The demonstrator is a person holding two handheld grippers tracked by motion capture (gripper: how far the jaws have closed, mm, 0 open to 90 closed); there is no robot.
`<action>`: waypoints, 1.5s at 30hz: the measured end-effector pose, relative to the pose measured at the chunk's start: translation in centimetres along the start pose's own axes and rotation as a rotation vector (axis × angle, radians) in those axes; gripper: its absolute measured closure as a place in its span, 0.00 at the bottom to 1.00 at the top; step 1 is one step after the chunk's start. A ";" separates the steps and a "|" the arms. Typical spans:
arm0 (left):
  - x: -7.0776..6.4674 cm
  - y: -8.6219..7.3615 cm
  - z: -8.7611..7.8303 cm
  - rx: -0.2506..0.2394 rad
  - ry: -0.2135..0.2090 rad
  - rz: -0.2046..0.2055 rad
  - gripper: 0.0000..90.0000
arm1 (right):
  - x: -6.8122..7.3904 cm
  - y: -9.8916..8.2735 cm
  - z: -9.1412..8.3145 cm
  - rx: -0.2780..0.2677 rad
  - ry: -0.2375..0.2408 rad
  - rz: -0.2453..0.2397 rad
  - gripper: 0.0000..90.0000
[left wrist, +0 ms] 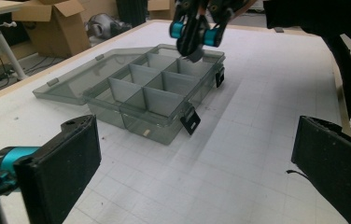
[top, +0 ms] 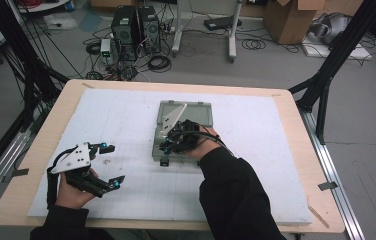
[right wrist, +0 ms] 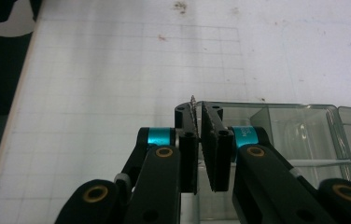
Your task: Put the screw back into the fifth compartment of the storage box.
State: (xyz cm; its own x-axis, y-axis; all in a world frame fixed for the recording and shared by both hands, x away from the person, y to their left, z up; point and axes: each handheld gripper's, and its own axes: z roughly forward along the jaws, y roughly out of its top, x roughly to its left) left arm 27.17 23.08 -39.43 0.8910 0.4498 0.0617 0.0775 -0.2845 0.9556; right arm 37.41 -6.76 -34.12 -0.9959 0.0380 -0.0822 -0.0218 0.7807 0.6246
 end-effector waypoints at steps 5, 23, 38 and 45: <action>-0.1 0.0 0.0 0.001 -0.001 -0.001 0.02 | -1.0 0.6 1.3 0.047 -0.006 0.033 0.95; -0.1 0.1 -0.1 -0.004 0.002 0.004 0.02 | -2.8 0.3 3.2 0.106 -0.020 0.091 0.94; 0.0 0.1 -0.2 -0.007 0.002 0.001 0.02 | -1.8 0.4 1.9 0.106 -0.023 0.064 0.76; 0.0 0.1 -0.1 -0.004 0.001 0.003 0.02 | -0.5 -0.4 0.7 0.090 -0.023 0.055 0.70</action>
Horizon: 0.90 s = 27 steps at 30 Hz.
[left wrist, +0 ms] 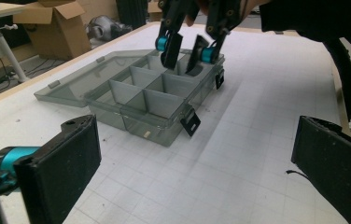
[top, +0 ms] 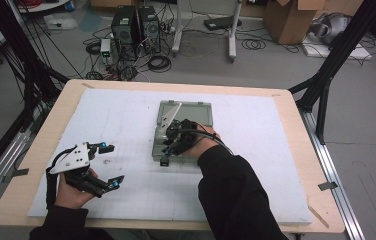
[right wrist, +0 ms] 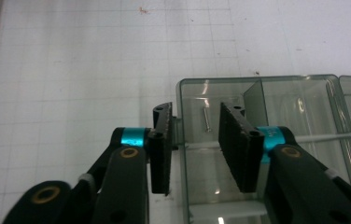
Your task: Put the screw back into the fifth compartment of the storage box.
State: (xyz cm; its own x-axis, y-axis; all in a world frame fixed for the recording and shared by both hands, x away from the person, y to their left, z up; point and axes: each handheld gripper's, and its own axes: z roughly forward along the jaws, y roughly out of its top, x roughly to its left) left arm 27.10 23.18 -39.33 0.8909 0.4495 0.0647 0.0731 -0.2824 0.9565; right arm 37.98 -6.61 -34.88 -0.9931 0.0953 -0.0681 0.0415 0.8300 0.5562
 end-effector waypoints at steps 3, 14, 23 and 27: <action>0.0 0.0 0.0 0.001 -0.001 -0.002 0.02 | 0.4 -0.6 -0.9 -0.029 -0.010 0.000 0.66; -0.1 -0.1 0.2 0.005 -0.002 -0.002 0.02 | 2.8 -2.1 -3.7 -0.133 -0.059 -0.010 0.53; 0.0 -0.1 0.2 0.004 -0.002 -0.004 0.02 | 4.8 -5.1 -5.1 -0.235 -0.082 0.012 0.48; -0.1 -0.1 0.3 0.007 -0.003 -0.006 0.02 | 5.6 -6.9 -5.4 -0.262 -0.091 0.040 0.47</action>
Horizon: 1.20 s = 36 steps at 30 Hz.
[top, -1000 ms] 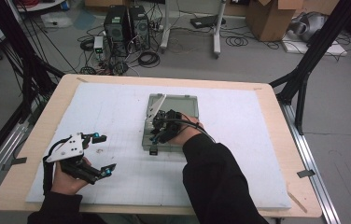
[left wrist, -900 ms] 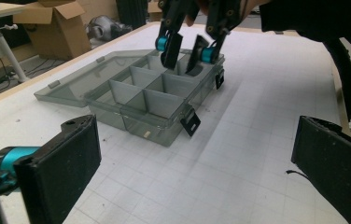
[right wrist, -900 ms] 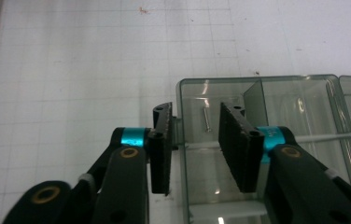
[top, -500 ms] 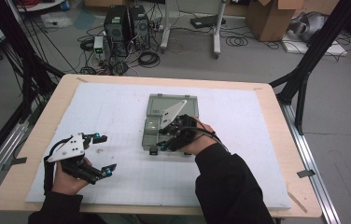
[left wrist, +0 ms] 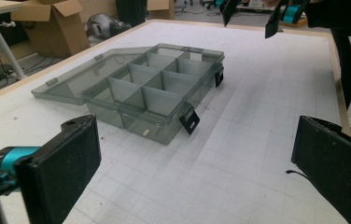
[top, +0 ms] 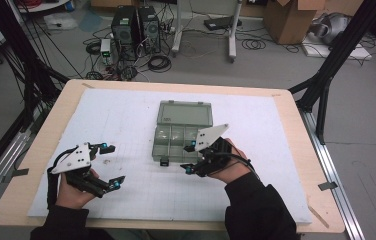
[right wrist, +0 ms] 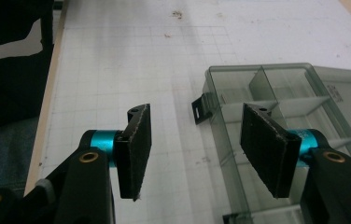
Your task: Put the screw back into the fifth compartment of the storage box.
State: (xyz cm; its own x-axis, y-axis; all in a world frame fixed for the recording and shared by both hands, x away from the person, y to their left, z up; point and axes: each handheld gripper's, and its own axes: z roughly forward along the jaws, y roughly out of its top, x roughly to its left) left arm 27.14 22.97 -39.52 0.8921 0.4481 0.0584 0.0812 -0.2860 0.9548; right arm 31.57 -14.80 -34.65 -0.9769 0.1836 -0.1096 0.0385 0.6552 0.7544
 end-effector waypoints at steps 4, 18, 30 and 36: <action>-0.1 0.0 0.1 0.003 0.000 0.002 0.02 | 0.3 -1.4 -0.5 -0.036 -0.011 0.037 0.45; 0.0 0.0 0.0 0.003 0.003 0.001 0.02 | 1.6 -5.2 -1.7 -0.160 -0.045 0.142 0.33; 0.0 -0.1 0.0 -0.001 0.003 -0.003 0.02 | 2.4 -8.2 -2.1 -0.221 -0.077 0.218 0.21; 0.0 -0.2 0.0 -0.003 -0.001 -0.004 0.02 | 2.5 -9.5 -2.3 -0.251 -0.102 0.251 0.16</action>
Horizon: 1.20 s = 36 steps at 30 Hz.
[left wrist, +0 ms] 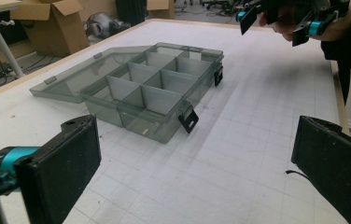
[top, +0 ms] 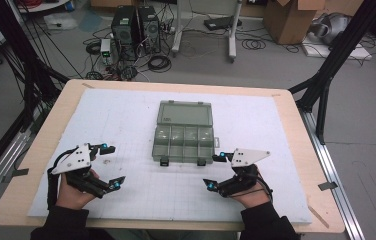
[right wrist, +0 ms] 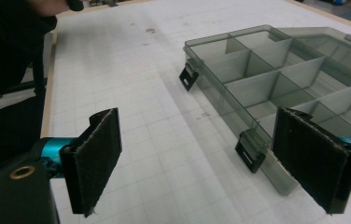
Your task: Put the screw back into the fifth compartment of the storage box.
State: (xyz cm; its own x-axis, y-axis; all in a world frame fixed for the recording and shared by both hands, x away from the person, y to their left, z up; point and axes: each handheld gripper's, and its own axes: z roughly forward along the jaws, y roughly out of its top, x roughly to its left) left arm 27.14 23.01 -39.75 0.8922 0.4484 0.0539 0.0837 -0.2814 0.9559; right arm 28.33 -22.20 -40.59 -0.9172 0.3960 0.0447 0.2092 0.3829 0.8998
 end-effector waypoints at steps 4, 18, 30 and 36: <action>0.0 -0.1 0.2 0.005 -0.006 -0.004 0.02 | -0.1 -0.5 -0.4 -0.020 -0.016 0.016 0.15; 0.1 -0.5 0.4 0.000 -0.018 -0.019 0.02 | -0.7 -1.3 -1.8 -0.090 -0.042 0.034 0.15; 0.1 -0.6 0.3 -0.011 -0.025 -0.025 0.02 | -0.4 -1.2 -1.7 -0.091 -0.048 0.023 0.15; 0.1 -0.6 0.1 -0.030 -0.031 -0.029 0.02 | -0.5 -1.1 -1.7 -0.091 -0.045 0.021 0.15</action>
State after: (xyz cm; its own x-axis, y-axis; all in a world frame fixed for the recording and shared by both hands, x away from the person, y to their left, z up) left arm 27.23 23.15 -40.30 0.9030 0.4294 0.0170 0.0971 -0.2425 0.9653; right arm 27.96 -24.20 -40.92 -0.8962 0.4412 0.0461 0.1944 0.2973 0.9348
